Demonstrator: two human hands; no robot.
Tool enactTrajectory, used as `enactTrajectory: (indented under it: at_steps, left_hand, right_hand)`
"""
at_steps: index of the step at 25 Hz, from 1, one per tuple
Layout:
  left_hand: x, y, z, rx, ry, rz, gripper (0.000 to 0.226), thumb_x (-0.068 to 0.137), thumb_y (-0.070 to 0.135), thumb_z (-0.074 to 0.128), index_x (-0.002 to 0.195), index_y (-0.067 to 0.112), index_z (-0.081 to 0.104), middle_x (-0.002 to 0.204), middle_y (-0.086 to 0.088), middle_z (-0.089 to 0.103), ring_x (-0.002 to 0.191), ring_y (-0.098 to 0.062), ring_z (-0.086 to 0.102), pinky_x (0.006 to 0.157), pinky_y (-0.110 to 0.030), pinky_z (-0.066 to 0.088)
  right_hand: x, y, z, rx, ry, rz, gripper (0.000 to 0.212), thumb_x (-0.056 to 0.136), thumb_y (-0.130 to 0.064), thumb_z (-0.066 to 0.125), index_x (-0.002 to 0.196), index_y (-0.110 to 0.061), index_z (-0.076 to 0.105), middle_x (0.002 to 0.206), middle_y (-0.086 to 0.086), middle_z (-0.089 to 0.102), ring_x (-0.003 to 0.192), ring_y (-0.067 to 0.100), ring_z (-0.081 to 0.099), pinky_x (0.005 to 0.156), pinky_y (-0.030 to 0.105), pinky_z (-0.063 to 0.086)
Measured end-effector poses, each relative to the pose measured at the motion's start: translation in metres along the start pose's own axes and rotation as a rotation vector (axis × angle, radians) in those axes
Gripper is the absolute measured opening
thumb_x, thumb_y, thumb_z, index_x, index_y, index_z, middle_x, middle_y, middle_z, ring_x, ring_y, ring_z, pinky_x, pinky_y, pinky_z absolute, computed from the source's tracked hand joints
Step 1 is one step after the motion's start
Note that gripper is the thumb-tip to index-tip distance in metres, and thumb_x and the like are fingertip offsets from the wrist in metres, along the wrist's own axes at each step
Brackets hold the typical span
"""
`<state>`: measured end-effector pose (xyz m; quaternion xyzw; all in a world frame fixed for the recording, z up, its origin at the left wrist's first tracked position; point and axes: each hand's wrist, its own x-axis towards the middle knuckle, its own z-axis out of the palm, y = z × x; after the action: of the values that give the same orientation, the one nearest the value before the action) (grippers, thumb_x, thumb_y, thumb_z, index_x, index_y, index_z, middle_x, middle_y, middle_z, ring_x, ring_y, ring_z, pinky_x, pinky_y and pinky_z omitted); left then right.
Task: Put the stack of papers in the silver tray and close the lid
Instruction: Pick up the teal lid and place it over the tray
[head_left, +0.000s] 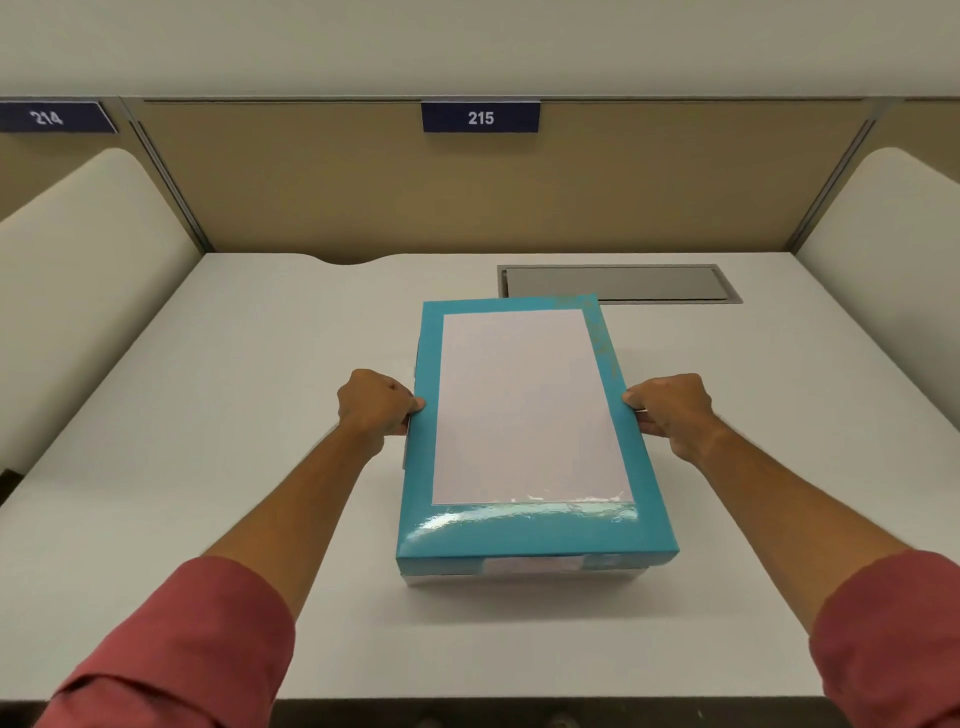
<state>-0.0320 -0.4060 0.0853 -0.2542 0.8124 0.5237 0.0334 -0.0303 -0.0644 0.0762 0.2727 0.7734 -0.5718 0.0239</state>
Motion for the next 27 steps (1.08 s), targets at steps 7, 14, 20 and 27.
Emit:
enactTrajectory:
  at_steps: [7, 14, 20, 27]
  left_hand:
    - [-0.004, -0.014, 0.012, 0.058, 0.032, -0.036, 0.017, 0.069, 0.011, 0.085, 0.071, 0.004, 0.070, 0.079, -0.012, 0.072, 0.063, -0.028, 0.072, 0.071, -0.041, 0.063]
    - [0.001, -0.013, 0.011, 0.103, 0.068, -0.022, 0.015, 0.070, 0.012, 0.084, 0.068, 0.007, 0.069, 0.075, -0.009, 0.071, 0.060, -0.026, 0.072, 0.071, -0.039, 0.062]
    - [0.008, -0.021, 0.013, 0.082, 0.069, -0.035, 0.016, 0.070, 0.013, 0.085, 0.073, 0.006, 0.071, 0.080, -0.012, 0.072, 0.064, -0.027, 0.072, 0.074, -0.042, 0.062]
    - [0.019, -0.022, 0.014, 0.079, 0.017, -0.106, 0.020, 0.069, 0.012, 0.085, 0.075, 0.001, 0.070, 0.074, -0.012, 0.071, 0.063, -0.030, 0.073, 0.070, -0.041, 0.062]
  right_hand:
    - [0.006, 0.022, 0.002, -0.050, -0.040, 0.037, 0.010, 0.079, -0.007, 0.074, 0.078, -0.006, 0.065, 0.095, 0.016, 0.071, 0.077, 0.028, 0.072, 0.063, 0.036, 0.061]
    - [0.015, 0.023, 0.007, -0.042, -0.057, 0.029, 0.012, 0.079, -0.009, 0.076, 0.083, -0.003, 0.067, 0.095, 0.016, 0.071, 0.078, 0.029, 0.073, 0.070, 0.041, 0.062]
    - [0.019, 0.023, 0.013, -0.058, -0.060, 0.029, 0.013, 0.077, -0.009, 0.078, 0.075, -0.007, 0.065, 0.091, 0.014, 0.071, 0.074, 0.026, 0.073, 0.064, 0.039, 0.063]
    - [0.024, 0.020, 0.014, -0.067, -0.084, 0.080, 0.015, 0.075, -0.006, 0.079, 0.080, -0.001, 0.066, 0.086, 0.015, 0.071, 0.072, 0.026, 0.072, 0.056, 0.034, 0.061]
